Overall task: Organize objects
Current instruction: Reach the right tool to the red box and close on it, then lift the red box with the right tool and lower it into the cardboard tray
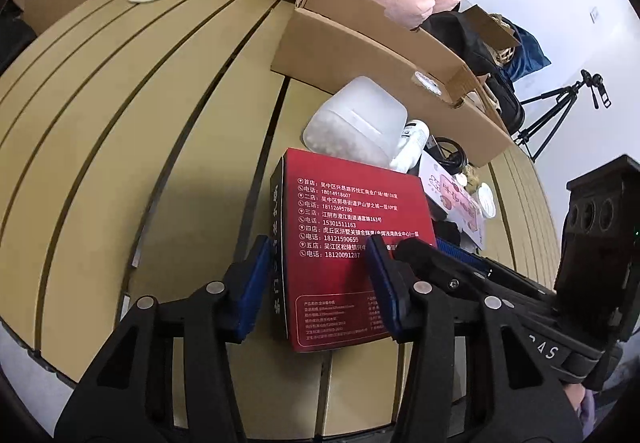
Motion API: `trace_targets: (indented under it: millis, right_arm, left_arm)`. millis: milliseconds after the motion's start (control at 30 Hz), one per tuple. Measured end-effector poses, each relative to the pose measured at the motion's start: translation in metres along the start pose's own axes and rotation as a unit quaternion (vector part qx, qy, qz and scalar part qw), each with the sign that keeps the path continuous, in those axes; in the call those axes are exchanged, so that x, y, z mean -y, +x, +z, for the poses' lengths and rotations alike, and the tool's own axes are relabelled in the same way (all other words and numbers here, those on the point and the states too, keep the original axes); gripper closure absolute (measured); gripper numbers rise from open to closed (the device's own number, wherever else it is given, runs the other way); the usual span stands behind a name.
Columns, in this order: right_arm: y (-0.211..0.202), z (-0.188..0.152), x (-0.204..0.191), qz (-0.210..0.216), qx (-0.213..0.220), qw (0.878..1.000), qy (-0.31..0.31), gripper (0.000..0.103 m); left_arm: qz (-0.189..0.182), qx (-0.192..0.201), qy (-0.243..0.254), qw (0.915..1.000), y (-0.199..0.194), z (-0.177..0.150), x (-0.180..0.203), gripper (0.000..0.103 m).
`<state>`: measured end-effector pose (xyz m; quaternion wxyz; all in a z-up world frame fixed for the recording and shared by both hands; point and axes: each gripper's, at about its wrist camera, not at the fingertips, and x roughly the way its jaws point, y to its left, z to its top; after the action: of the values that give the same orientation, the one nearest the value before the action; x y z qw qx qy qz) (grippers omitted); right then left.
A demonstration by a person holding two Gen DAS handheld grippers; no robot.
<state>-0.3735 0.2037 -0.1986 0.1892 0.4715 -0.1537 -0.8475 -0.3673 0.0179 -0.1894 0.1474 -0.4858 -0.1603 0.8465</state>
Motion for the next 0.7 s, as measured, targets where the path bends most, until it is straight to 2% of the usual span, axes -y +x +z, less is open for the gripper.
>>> trace_targets:
  millis: [167,367,567,700]
  right_arm:
    - [-0.004,0.008,-0.006,0.003,-0.004,1.0,0.001,0.061]
    - [-0.056,0.021,-0.03,0.009,0.042,0.999,-0.016,0.061]
    - [-0.118,0.056,-0.034,0.026,0.09,0.996,-0.012,0.061]
    - [-0.128,0.099,-0.025,0.026,0.107,0.994,-0.008,0.061]
  left_arm:
    - [0.017,0.024,0.007,0.9995,-0.022,0.0,0.009,0.06]
    - [0.007,0.067,0.025,0.9974,-0.071,0.018,0.039,0.06]
    - [-0.015,0.102,0.071,0.9921,-0.102,0.065,0.087,0.06]
    - [-0.031,0.084,0.071,0.9934,-0.081,0.116,0.099,0.06]
